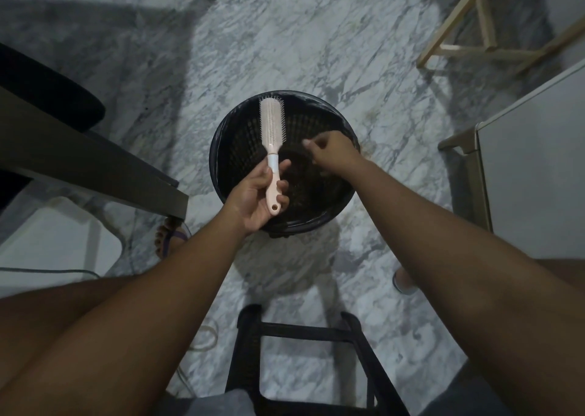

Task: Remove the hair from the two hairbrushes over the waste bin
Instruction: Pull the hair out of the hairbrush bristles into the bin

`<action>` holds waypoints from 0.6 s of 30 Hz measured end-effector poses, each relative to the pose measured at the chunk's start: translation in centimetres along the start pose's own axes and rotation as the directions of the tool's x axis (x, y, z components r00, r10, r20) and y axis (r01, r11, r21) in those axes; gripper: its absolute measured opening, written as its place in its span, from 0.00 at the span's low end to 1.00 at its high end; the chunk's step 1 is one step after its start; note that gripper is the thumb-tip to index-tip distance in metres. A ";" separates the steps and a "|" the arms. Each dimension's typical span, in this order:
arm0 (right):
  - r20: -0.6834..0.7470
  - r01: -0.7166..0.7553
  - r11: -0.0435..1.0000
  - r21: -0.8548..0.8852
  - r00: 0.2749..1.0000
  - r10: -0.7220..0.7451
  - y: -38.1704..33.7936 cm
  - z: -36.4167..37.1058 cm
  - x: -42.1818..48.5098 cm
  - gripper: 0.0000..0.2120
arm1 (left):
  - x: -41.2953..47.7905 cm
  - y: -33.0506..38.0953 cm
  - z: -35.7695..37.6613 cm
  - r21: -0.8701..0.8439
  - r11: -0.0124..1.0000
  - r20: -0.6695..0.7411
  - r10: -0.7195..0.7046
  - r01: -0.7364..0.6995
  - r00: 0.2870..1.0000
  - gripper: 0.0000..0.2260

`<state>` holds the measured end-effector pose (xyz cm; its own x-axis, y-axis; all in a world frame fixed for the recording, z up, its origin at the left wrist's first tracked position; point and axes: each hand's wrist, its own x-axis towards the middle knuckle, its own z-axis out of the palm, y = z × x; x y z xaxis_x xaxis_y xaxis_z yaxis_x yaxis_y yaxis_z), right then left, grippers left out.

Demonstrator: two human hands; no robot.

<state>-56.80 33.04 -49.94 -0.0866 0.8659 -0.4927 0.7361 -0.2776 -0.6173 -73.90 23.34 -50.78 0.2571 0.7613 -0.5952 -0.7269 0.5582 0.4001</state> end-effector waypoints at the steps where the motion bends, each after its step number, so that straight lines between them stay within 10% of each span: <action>1: 0.033 0.032 0.982 0.188 0.999 -0.039 -0.8 0.2 -0.3 0.18 | 0.0 -0.1 0.1 0.021 1.000 -0.001 -0.004 0.004 1.000 0.20; 4: 0.041 0.160 0.960 0.230 0.984 -0.174 -2.3 0.5 -0.4 0.17 | 0.3 -0.5 0.4 0.090 0.996 0.001 -0.019 0.019 1.000 0.18; 11: -0.006 0.273 0.861 -0.430 0.952 -0.305 -4.0 -0.4 0.7 0.16 | 0.6 -1.3 0.5 0.109 0.992 -0.037 -0.053 0.057 0.998 0.19; 18: -0.265 0.362 0.920 -0.147 0.882 -0.389 -5.7 -2.2 0.4 0.12 | 0.6 -1.3 -0.5 0.022 0.998 -0.092 -0.049 0.051 0.995 0.20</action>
<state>-59.57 35.84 -45.28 -0.1854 0.9821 -0.0321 0.7452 0.1192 -0.6562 -73.11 22.91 -52.05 0.2326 0.6995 -0.6757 -0.6988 0.6034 0.3841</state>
